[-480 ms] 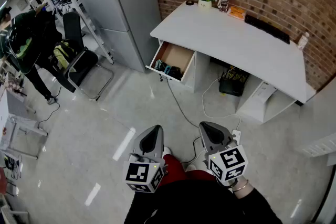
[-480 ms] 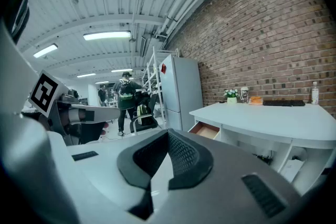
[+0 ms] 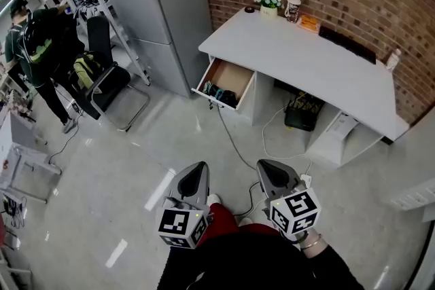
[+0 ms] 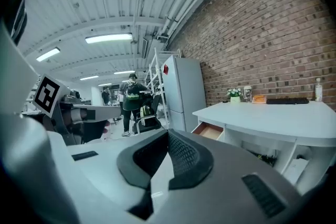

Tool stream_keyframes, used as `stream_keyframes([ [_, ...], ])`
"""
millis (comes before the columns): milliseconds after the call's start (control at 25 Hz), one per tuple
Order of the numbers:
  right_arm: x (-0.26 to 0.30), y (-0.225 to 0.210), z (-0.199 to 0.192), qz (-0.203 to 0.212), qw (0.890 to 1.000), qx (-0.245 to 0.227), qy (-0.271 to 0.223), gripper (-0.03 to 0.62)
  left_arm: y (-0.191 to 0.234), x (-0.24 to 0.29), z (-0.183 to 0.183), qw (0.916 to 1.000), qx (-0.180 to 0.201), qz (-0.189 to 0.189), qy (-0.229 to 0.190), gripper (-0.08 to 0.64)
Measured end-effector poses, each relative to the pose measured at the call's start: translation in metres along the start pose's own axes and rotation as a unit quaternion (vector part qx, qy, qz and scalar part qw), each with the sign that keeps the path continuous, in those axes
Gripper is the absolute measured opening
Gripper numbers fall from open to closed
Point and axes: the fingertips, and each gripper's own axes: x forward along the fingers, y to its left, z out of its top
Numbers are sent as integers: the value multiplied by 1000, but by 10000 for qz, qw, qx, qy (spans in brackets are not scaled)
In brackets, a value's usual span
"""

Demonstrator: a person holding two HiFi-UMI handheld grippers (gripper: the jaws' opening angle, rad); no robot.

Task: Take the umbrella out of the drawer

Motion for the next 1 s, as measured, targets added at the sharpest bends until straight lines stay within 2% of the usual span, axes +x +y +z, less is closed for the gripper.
stream_keyframes([
  [160,7,-2,2,-1,10000,-2,27,-2,8,5,5,9998,204,5,29,3],
  [480,39,-28,8,-215,9996,148,92,-2,38,48,4,9997,164,-112,148,3],
  [720,101,-35,7,-371,9985,298,285,-2,87,97,1,9987,145,-392,282,5],
  [1000,195,-41,25,-592,9960,484,471,-2,170,157,6,9970,-35,-611,479,5],
])
